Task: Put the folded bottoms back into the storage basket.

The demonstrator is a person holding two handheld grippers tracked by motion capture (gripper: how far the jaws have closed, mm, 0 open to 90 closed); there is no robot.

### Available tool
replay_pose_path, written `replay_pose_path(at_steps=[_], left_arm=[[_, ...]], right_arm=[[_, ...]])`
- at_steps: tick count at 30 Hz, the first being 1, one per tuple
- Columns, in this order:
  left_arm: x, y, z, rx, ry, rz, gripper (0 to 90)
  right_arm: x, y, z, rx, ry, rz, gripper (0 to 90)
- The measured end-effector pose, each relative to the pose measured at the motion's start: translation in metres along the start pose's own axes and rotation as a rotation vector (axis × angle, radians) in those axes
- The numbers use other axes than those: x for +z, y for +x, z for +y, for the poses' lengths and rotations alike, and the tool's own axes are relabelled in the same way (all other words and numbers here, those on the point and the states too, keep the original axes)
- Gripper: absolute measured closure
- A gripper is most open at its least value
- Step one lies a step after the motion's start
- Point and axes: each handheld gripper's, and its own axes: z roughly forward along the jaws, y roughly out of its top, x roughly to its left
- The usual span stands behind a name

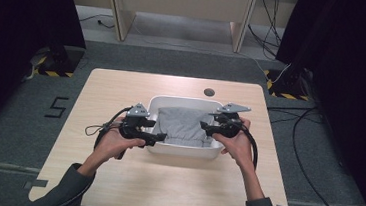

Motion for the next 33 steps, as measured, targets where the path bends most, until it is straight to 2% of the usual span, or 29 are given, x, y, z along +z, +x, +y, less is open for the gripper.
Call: replay_pose_path(at_steps=[7,10,21,25,27,29,33], left_arm=[[-0.013,-0.002,-0.008,-0.003,-0.013,0.004,25.8],[-0.016,-0.004,-0.014,-0.012,-0.022,-0.003,25.8],[-0.022,-0.008,-0.029,-0.033,-0.054,-0.001,24.7],[-0.023,-0.008,-0.035,-0.045,-0.066,-0.005,24.1],[-0.023,-0.008,-0.036,-0.030,-0.053,0.007,24.0],[-0.024,-0.007,-0.036,-0.033,-0.065,0.022,23.9],[-0.025,-0.006,-0.038,-0.036,-0.060,0.025,23.6]], right_arm=[[-0.010,0.009,-0.007,-0.001,-0.025,0.007,36.6],[-0.013,0.012,-0.011,-0.017,-0.036,0.010,36.3],[-0.025,0.023,-0.027,-0.002,-0.060,0.018,36.0],[-0.029,0.026,-0.032,-0.004,-0.075,0.002,35.7],[-0.031,0.028,-0.035,-0.009,-0.078,0.004,35.6],[-0.032,0.030,-0.038,-0.007,-0.086,0.005,35.7],[-0.036,0.034,-0.043,-0.013,-0.100,-0.006,35.7]])
